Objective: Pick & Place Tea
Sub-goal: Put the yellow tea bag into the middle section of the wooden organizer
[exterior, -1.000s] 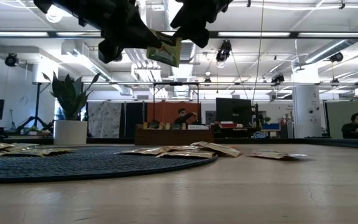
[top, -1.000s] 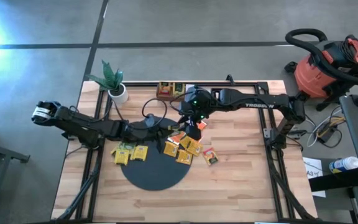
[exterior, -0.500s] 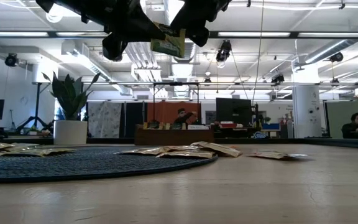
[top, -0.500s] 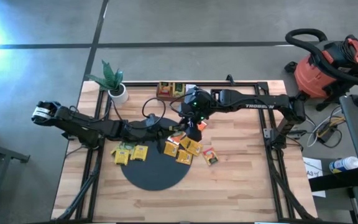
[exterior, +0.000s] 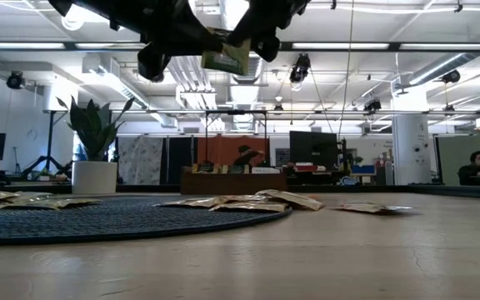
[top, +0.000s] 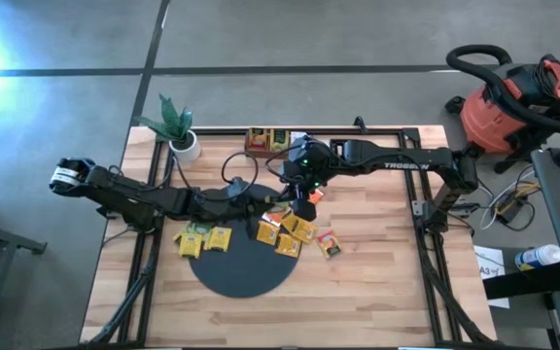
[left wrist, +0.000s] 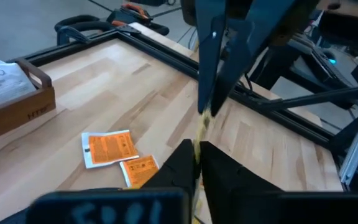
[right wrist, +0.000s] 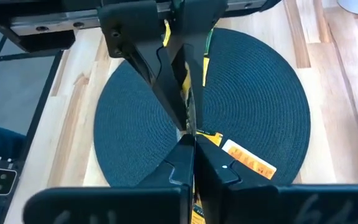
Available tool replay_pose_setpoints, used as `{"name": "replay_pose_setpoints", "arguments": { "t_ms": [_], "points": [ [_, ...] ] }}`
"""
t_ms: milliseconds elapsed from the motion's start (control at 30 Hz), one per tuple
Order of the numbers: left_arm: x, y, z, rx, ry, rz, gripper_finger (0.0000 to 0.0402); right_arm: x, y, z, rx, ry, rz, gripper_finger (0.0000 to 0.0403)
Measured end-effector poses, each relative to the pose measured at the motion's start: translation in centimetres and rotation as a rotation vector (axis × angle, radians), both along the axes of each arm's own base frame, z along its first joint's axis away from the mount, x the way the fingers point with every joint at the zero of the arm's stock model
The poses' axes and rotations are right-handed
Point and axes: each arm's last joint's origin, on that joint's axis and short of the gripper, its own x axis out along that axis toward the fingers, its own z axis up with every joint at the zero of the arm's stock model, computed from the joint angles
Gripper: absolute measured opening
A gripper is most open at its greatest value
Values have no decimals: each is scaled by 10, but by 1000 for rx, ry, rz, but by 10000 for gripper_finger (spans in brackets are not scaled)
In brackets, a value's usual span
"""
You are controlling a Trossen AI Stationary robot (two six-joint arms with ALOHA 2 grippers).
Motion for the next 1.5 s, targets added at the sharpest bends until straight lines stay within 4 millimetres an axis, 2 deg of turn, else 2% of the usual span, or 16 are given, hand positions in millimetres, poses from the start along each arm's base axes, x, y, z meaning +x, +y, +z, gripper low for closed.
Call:
{"name": "replay_pose_setpoints", "arguments": {
  "t_ms": [333,567,700,900,1033,1133,1333,1500],
  "points": [
    [0,0,0,-3,-3,31,130,0,-2,-1,-58,10,-57,9],
    [-15,-5,-13,-93,157,75,149,0,-15,0,-222,13,-188,8],
    [-27,-17,-14,-148,201,88,149,2,-38,-5,-232,11,-246,8],
    [-50,-26,-7,-78,207,183,149,12,-84,-32,-196,27,-260,8],
    [-69,-15,-2,-6,251,273,149,18,-107,-54,-194,62,-296,8],
    [-85,-2,1,35,291,288,149,20,-122,-63,-219,60,-330,8],
    [-109,24,-4,-6,271,297,149,27,-154,-69,-263,50,-380,8],
    [-113,41,-14,0,195,340,149,32,-181,-73,-346,59,-340,8]
  ]
}}
